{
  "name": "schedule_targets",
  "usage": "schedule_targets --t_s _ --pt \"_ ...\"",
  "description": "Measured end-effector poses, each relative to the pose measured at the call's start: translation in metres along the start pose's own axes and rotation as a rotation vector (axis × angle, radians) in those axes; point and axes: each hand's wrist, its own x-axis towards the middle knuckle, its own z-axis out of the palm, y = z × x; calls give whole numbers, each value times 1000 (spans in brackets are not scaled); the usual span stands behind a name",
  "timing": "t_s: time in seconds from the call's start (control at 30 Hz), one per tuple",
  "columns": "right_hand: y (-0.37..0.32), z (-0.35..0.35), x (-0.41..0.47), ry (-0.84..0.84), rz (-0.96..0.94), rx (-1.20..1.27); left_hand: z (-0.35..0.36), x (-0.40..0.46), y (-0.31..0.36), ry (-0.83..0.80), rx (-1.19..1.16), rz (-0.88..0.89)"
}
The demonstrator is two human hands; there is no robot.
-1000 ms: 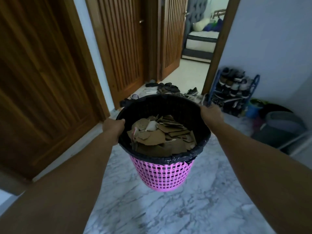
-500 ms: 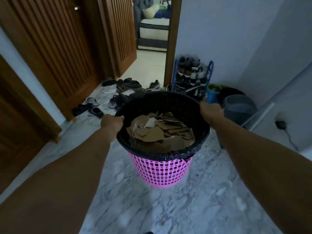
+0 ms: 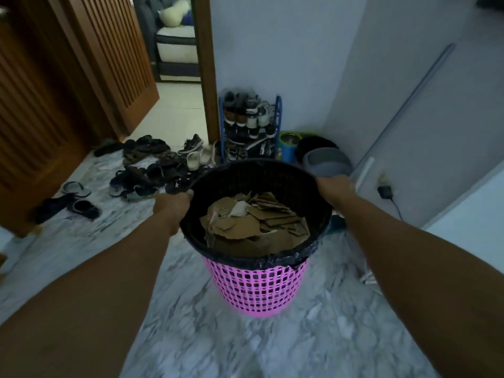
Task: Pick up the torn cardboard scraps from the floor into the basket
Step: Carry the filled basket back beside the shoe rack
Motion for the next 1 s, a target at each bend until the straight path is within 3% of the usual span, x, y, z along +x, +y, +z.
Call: schedule_targets --t_s 0.23,0.43,0.8,1.0 --pt "61 -55 73 47 55 121 115 -2 18 -119 -4 25" --pt "105 -84 136 109 50 9 202 2 35 -177 184 81" --pt "188 -106 272 28 190 24 371 33 71 -283 314 136" --pt "244 -89 335 -61 193 -67 451 58 39 -266 425 113"
